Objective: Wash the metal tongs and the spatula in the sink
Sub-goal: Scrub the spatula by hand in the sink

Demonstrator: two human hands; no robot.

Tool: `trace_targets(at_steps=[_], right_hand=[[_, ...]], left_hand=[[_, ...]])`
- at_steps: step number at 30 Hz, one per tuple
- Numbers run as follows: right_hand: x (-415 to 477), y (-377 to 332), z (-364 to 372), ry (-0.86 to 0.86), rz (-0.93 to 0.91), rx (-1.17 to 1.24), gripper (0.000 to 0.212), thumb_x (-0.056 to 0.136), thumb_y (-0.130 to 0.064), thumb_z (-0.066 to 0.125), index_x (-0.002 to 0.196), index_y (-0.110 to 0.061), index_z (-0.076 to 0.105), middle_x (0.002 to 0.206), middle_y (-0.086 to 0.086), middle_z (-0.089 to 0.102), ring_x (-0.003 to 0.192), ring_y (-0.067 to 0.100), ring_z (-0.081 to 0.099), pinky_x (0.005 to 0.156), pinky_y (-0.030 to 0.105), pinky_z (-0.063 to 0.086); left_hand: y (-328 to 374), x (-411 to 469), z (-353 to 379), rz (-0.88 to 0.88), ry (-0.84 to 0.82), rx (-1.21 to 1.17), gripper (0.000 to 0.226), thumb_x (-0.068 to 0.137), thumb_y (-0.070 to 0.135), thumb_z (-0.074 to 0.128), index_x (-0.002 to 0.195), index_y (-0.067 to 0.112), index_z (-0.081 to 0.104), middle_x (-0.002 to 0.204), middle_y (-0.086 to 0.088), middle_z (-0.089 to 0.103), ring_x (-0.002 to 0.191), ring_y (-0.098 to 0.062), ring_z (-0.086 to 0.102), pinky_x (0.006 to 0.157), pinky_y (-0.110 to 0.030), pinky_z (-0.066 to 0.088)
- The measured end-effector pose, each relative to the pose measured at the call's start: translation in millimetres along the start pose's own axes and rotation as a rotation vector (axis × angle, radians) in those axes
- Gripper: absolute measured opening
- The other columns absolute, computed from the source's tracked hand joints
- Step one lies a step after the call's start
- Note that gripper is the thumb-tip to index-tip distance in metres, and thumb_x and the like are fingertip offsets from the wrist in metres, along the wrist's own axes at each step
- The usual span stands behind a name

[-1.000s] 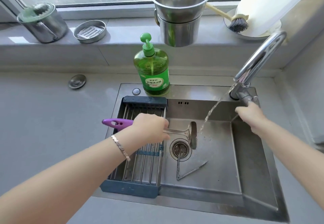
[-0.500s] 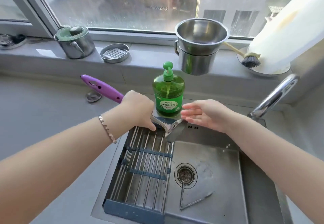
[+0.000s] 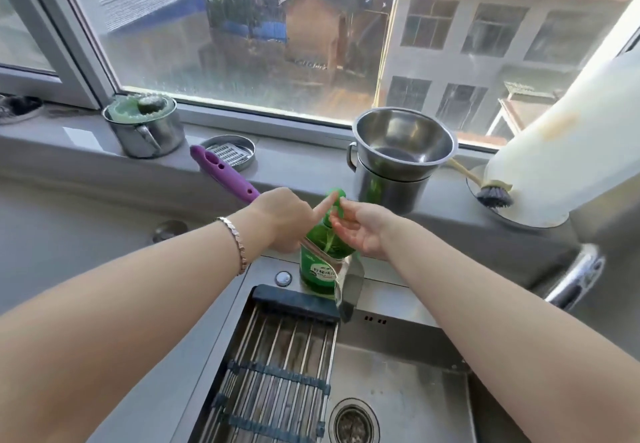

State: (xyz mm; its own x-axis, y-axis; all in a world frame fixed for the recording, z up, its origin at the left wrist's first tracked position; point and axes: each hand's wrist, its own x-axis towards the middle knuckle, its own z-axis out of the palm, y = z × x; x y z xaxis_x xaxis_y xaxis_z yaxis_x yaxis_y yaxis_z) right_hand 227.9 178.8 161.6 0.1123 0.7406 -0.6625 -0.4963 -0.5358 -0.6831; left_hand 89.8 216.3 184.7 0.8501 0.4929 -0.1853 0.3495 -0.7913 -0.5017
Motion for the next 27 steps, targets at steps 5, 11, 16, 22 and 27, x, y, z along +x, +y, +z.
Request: trace_targets(at_steps=[5, 11, 16, 22, 27], right_hand=[[6, -5, 4, -0.006, -0.028, 0.028, 0.029, 0.098, -0.022, 0.045, 0.079, -0.003, 0.054, 0.065, 0.004, 0.051, 0.029, 0.004, 0.050, 0.032, 0.011, 0.042], [11, -5, 4, -0.040, 0.052, 0.078, 0.033, 0.100, -0.023, 0.040, 0.076, -0.003, 0.050, 0.038, 0.001, 0.049, 0.027, 0.003, 0.045, 0.030, 0.009, 0.038], [13, -11, 1, -0.031, 0.093, 0.161, 0.032, 0.099, -0.021, 0.042, 0.076, 0.000, 0.051, 0.037, 0.005, 0.050, 0.027, 0.005, 0.046, 0.031, 0.009, 0.039], [11, -11, 0, -0.060, 0.168, 0.192, 0.033, 0.098, -0.024, 0.043, 0.076, 0.000, 0.052, 0.037, 0.005, 0.049, 0.026, 0.006, 0.047, 0.032, 0.011, 0.041], [1, -8, -6, -0.077, 0.151, 0.243, 0.031, 0.095, -0.022, 0.049, 0.075, 0.001, 0.056, 0.044, 0.010, 0.058, 0.030, 0.011, 0.055, 0.034, 0.014, 0.046]], left_hand=[[-11, 11, 12, -0.046, 0.066, -0.171, 0.082, 0.093, 0.029, 0.041, 0.148, 0.024, -0.019, 0.083, -0.003, 0.062, 0.068, -0.022, 0.055, 0.061, -0.030, 0.043], [-25, 8, 14, -0.108, -0.002, -0.443, 0.074, 0.091, 0.038, 0.044, 0.144, 0.052, -0.006, 0.066, 0.004, 0.036, 0.066, -0.020, 0.046, 0.064, -0.027, 0.039], [-24, 17, 18, -0.120, 0.001, -0.361, 0.073, 0.092, 0.034, 0.044, 0.143, 0.053, -0.005, 0.076, 0.000, 0.040, 0.076, -0.025, 0.055, 0.066, -0.029, 0.041], [-16, 17, 26, -0.142, -0.014, -0.321, 0.077, 0.092, 0.031, 0.043, 0.145, 0.049, -0.010, 0.079, -0.001, 0.048, 0.067, -0.021, 0.050, 0.060, -0.029, 0.041], [-16, 12, 18, -0.116, 0.014, -0.224, 0.073, 0.095, 0.036, 0.038, 0.145, 0.046, -0.013, 0.092, -0.007, 0.062, 0.068, -0.023, 0.051, 0.061, -0.028, 0.040]])
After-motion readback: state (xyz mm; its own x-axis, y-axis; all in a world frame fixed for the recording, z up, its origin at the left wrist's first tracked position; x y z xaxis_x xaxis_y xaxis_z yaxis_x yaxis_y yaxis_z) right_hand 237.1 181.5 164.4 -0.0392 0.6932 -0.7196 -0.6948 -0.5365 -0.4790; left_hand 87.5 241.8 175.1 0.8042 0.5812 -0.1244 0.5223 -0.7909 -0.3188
